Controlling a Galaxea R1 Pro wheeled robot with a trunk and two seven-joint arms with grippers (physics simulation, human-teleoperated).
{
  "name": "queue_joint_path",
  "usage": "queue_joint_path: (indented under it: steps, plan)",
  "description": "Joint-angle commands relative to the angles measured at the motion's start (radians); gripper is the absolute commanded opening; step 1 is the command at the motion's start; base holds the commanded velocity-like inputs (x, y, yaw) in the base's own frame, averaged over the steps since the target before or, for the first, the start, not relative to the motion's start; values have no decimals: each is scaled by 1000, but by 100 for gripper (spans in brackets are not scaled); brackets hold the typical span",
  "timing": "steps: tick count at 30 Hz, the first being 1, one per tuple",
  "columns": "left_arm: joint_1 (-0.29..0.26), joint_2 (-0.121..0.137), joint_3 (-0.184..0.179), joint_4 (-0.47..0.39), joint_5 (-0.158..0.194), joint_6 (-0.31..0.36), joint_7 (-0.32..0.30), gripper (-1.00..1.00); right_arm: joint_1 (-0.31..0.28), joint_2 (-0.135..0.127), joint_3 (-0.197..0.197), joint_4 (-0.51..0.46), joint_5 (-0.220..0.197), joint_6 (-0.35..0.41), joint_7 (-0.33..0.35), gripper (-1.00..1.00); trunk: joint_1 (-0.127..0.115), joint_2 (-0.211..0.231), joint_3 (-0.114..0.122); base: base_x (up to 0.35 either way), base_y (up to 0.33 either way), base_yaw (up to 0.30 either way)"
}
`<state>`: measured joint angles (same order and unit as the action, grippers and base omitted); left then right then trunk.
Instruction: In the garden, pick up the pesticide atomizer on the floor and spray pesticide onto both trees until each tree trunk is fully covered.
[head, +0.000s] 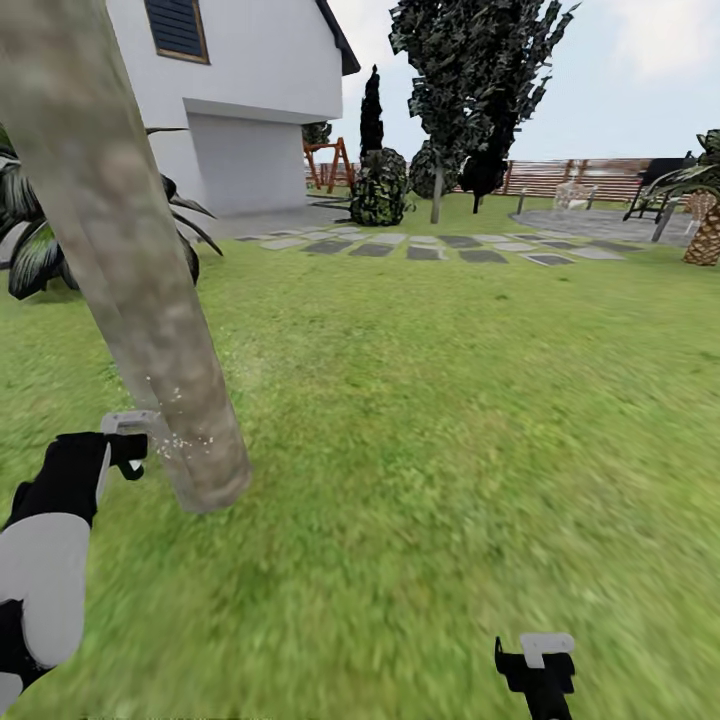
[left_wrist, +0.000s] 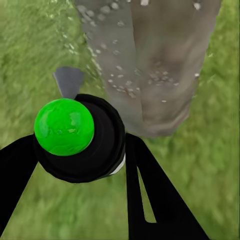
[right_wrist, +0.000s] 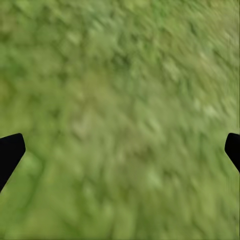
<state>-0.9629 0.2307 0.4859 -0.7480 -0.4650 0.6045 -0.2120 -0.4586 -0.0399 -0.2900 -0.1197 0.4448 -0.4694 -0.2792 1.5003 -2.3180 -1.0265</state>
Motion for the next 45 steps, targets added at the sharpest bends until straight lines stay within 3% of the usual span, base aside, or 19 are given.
queue_joint_path:
  steps: [1,9,12,16,31,45]
  plan:
    - [-2,-6,-1,-3,-3,7,0,-100,0,0,0,0,0,0,0,100,0,0,0,0,0,22]
    - [7,-10,-3,-3,-6,12,0,-100,0,0,0,0,0,0,2,100,0,0,0,62,-198,2]
    - [10,-8,-33,-2,-6,12,0,-100,0,0,0,0,0,0,2,100,0,0,0,104,-262,0]
    - [12,-6,-38,-2,-5,12,2,-100,0,0,0,0,0,0,2,100,0,0,0,204,-211,0]
    - [12,-6,-34,3,-3,10,3,-100,0,0,0,-1,0,0,2,100,0,0,0,149,-217,193]
    - [48,11,-19,46,-7,-2,17,-100,0,0,0,0,0,0,2,100,0,0,0,188,-201,10]
